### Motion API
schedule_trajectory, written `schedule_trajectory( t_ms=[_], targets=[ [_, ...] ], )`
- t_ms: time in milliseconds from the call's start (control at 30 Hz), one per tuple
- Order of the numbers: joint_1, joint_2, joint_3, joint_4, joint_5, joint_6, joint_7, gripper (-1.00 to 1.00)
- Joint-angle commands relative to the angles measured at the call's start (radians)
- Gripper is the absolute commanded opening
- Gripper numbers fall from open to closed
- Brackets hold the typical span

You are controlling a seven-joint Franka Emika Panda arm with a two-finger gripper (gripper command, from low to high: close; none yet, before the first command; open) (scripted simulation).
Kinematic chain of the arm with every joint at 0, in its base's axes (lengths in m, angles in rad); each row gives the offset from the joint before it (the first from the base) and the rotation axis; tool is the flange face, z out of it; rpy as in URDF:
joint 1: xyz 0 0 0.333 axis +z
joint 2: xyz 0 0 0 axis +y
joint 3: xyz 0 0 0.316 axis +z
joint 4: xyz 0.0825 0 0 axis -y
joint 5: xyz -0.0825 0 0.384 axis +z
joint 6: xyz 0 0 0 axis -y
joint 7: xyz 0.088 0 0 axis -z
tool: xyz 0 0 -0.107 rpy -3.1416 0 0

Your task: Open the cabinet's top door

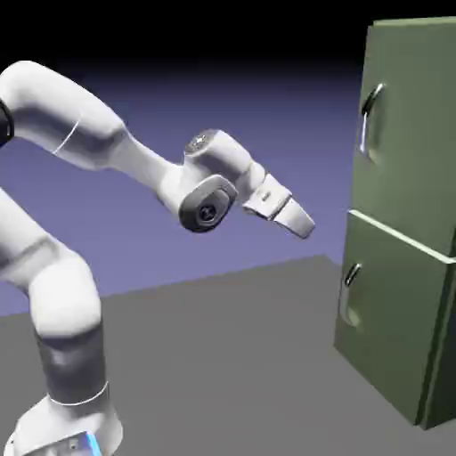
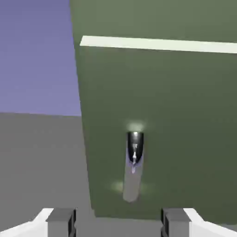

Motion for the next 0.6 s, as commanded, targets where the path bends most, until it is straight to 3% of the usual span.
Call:
schedule_trajectory(
  t_ms=[0,567],
  targets=[
    [0.027,0.035,-0.036,0.007,0.041,-0.013,0.035,0.00],
    [0.488,0.635,-0.653,0.135,0.742,-0.231,0.624,0.00]
  ],
)
